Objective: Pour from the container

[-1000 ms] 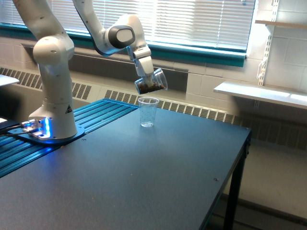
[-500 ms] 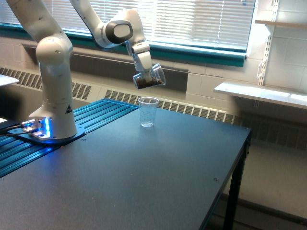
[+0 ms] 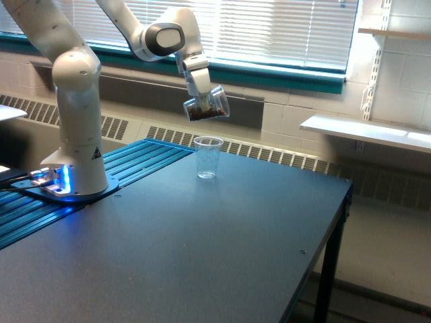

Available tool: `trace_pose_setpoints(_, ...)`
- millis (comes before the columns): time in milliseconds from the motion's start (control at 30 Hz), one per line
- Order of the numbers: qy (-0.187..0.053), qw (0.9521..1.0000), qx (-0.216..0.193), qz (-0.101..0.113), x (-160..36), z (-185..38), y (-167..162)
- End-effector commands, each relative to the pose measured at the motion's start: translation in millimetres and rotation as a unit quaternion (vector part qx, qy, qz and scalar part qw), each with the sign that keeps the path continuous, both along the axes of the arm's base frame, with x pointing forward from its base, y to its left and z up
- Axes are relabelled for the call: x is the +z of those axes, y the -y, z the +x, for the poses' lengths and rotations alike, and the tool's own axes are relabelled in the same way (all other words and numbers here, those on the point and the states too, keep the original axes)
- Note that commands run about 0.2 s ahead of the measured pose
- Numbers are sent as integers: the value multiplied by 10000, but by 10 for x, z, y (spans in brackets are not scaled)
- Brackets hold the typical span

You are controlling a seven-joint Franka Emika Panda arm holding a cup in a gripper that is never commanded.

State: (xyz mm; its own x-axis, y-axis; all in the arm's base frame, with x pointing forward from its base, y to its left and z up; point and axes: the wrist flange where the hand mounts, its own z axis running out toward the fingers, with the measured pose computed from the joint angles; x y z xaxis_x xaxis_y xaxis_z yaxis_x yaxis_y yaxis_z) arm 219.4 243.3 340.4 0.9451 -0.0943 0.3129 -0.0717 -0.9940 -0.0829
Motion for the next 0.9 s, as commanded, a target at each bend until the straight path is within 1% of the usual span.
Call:
trace_pose_setpoints(33, -140, 9998, 72, -148, -73, -89, 80)
trace_pose_setpoints(333, -274, 9996, 35, -111, -62, -199, 23)
trace_pose_setpoints(567, -390, 9992, -82, -67, -64, -267, -8)
trace_pose_setpoints(900, -534, 9981, -313, -32, -105, -274, -1)
